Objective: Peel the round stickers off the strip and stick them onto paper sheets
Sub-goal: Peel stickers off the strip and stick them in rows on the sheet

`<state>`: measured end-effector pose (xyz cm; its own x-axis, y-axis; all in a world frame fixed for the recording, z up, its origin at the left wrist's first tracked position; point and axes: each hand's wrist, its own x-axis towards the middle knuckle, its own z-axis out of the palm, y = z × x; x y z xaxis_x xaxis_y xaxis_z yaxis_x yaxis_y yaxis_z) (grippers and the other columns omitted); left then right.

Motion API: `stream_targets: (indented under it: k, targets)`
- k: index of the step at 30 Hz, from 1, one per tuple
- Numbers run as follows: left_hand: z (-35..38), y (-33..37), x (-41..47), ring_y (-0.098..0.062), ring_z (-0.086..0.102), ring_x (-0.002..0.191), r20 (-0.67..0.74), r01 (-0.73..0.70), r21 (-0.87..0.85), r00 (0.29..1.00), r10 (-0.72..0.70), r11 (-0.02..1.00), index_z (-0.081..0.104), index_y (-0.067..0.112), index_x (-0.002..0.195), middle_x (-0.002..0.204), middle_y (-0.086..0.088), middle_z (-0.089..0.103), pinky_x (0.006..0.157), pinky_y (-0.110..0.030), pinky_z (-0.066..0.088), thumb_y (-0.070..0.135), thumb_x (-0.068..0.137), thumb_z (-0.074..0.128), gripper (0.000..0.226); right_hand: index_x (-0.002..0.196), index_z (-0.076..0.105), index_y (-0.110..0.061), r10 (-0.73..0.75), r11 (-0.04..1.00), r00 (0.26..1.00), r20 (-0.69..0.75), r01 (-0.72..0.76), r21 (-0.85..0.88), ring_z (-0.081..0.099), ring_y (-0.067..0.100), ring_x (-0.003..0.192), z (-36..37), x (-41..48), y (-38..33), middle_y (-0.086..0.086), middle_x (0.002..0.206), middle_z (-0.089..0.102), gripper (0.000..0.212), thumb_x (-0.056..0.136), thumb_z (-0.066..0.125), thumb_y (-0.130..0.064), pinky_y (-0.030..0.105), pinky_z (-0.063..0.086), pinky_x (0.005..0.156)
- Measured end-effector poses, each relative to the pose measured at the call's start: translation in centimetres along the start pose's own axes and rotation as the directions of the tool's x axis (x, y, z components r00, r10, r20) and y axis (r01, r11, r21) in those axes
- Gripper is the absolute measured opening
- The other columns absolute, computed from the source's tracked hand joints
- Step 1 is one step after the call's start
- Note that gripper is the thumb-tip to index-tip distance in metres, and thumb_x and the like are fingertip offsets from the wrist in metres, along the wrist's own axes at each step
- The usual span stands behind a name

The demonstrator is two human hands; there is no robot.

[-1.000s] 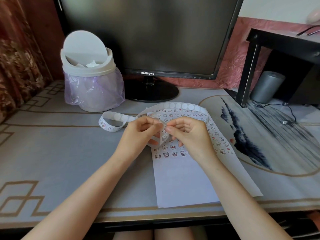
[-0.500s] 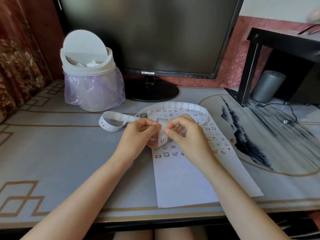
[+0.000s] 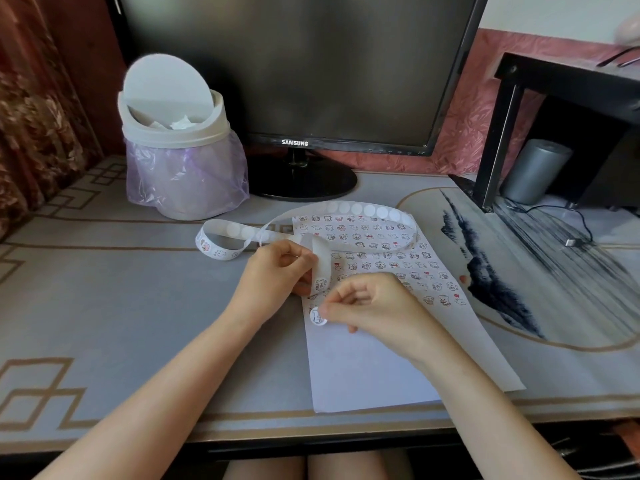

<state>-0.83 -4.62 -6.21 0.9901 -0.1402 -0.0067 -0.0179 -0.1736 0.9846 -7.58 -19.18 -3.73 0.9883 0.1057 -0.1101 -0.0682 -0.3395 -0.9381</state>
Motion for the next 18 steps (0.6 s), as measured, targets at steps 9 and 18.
stream_targets:
  k: [9,18]
  targets:
    - [0.1,-0.2,0.1,-0.023,0.067,0.065,-0.003,0.006,0.018,1.000,-0.006,1.000,0.064,0.005,0.086,0.077,-0.013,0.071,0.076,-0.038,0.058,0.013,0.091,0.060,0.011,0.065,0.068,-0.017,-0.022,0.999,0.999,-0.043,0.020,-0.047,0.050,0.003,0.054,0.9,0.2,1.3,-0.001,0.063,0.065,0.014,0.074,0.076,-0.009,0.018,0.041,0.058]
    - [0.1,-0.2,0.1,-0.017,0.066,0.060,0.003,0.008,0.029,1.000,-0.008,1.000,0.064,0.006,0.085,0.074,-0.010,0.070,0.071,-0.031,0.058,0.014,0.092,0.060,0.011,0.063,0.069,-0.022,-0.042,0.995,0.990,-0.136,0.029,-0.099,0.053,0.006,0.057,1.5,0.3,2.4,-0.003,0.063,0.066,0.010,0.071,0.075,-0.018,0.029,0.045,0.063]
